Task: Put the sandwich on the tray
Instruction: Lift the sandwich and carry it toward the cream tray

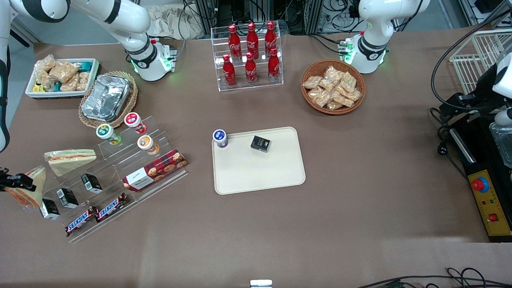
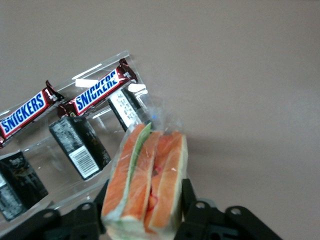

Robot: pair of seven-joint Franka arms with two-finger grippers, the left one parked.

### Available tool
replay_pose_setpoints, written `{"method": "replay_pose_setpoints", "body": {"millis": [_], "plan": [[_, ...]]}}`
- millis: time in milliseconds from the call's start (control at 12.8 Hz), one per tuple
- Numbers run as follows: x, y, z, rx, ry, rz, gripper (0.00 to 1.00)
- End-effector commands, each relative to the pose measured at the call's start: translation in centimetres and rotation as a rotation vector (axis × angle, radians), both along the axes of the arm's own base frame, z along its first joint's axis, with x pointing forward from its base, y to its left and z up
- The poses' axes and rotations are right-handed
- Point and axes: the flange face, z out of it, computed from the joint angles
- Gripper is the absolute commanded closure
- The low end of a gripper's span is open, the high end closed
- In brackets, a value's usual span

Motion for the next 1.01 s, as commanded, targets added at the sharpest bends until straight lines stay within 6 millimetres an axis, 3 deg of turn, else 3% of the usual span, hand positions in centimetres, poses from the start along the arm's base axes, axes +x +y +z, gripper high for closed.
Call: {"method": "replay_pose_setpoints", "body": {"millis": [0,312,546,702,936], "plan": [[0.5,-0.7,-0.2,-0.011,-0.036,0.078,0.55],[0.4,-1.0,0.2,-0.038,-0.031,0.178,0.96],[0.6,-0.2,3.3,-0.071,-0.066,0.255,0.99],[0.4,1.2,7.4,-0.106,-0.103,0.323,0.99],[1.0,7.3,12.3,-0.119,-0.125,0.503,0.99]]}}
